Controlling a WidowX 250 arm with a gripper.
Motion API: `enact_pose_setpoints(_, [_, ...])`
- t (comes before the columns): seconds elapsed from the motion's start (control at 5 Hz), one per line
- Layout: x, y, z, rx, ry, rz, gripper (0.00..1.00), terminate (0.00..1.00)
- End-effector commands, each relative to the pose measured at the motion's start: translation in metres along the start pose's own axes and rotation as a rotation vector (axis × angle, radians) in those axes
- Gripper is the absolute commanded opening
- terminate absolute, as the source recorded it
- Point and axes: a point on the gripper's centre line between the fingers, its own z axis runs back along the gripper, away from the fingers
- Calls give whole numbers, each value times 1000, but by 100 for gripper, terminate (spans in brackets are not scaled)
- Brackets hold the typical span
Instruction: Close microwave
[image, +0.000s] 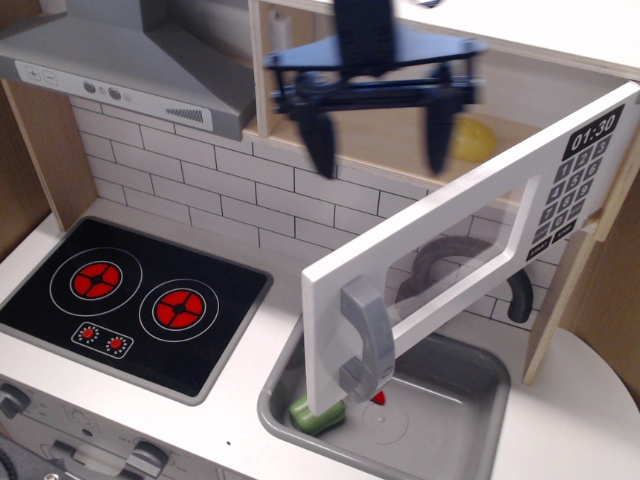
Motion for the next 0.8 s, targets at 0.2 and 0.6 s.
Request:
enact_pose_setpoints(0.2, [-42, -54, 17, -38, 25, -105, 100, 0])
enact_pose_setpoints(0.6, [-62, -73, -24, -86, 57, -30, 100, 0])
